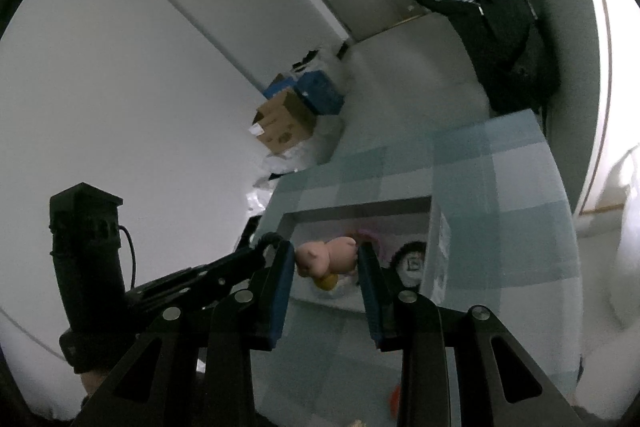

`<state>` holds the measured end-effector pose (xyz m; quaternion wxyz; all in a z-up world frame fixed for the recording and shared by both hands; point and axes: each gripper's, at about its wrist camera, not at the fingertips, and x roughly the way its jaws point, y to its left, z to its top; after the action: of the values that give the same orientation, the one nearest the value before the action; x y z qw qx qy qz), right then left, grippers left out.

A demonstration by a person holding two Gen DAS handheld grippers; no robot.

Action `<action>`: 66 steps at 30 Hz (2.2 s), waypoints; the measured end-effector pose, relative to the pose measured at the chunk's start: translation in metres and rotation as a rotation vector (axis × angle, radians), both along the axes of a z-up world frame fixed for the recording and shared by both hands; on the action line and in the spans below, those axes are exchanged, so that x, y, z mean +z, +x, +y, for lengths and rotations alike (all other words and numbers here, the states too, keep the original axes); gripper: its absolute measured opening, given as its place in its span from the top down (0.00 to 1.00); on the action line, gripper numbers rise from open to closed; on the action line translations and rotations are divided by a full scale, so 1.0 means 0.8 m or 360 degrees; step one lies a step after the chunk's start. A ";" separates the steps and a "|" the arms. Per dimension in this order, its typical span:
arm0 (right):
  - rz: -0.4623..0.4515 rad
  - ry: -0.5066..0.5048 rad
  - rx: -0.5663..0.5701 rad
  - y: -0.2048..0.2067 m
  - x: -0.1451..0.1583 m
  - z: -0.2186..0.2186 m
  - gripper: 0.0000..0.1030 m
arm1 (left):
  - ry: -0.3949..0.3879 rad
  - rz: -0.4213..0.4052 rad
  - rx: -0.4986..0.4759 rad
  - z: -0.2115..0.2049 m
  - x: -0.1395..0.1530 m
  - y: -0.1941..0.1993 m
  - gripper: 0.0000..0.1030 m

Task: Organize jewelry
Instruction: 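Carry the pig and black ring into the grey box and open both tools, then withdraw both tools and move the left tool toward the white flower charm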

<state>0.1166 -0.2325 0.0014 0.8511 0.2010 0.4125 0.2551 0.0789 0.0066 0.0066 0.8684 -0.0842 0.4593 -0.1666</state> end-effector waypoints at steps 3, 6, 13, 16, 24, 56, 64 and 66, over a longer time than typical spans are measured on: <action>0.0006 -0.0009 0.0020 0.014 -0.001 0.009 0.70 | 0.0021 0.0036 0.0010 0.003 -0.003 0.008 0.95; 0.0009 -0.0031 0.0038 0.023 -0.005 0.018 0.70 | 0.0002 0.0089 0.0021 0.009 -0.010 0.017 0.95; 0.0095 -0.0027 0.0048 0.044 -0.023 0.025 0.70 | 0.0021 0.0153 0.0032 0.016 -0.026 0.032 0.95; 0.0126 -0.0028 0.0049 0.052 -0.028 0.028 0.70 | 0.0039 0.0175 0.0020 0.014 -0.032 0.036 0.95; 0.0165 -0.0038 0.0054 0.064 -0.038 0.032 0.70 | 0.0030 0.0215 0.0014 0.012 -0.041 0.043 0.95; -0.0017 -0.0105 -0.0078 0.018 -0.002 -0.010 0.26 | 0.0095 0.0006 0.0124 -0.003 -0.010 0.002 0.47; -0.0049 -0.0109 -0.0091 -0.009 0.000 -0.022 0.20 | 0.0207 -0.0113 0.0121 -0.013 -0.005 -0.034 0.44; -0.0016 -0.0087 -0.0113 -0.016 -0.004 -0.029 0.18 | 0.0222 -0.0138 0.0097 -0.014 -0.002 -0.044 0.44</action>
<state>0.1034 -0.2556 -0.0018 0.8669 0.1909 0.4076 0.2143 0.0436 -0.0048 0.0048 0.8960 -0.0303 0.4289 -0.1112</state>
